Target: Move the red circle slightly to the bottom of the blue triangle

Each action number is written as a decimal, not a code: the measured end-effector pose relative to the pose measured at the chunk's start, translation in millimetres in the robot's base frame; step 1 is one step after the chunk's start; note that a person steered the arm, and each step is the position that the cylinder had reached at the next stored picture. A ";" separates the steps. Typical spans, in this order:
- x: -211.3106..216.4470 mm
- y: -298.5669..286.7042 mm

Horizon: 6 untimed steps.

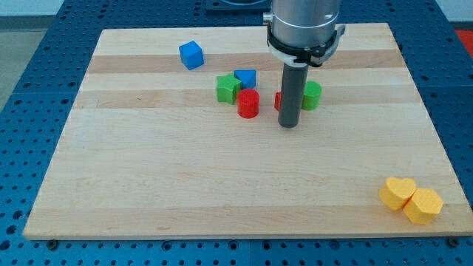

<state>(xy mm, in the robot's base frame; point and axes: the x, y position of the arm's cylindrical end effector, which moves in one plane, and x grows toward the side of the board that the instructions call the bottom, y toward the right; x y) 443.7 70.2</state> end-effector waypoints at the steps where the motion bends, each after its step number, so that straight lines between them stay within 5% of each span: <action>1: 0.1 6.8; 4: 2.5 -86.9; 6: -25.4 -89.2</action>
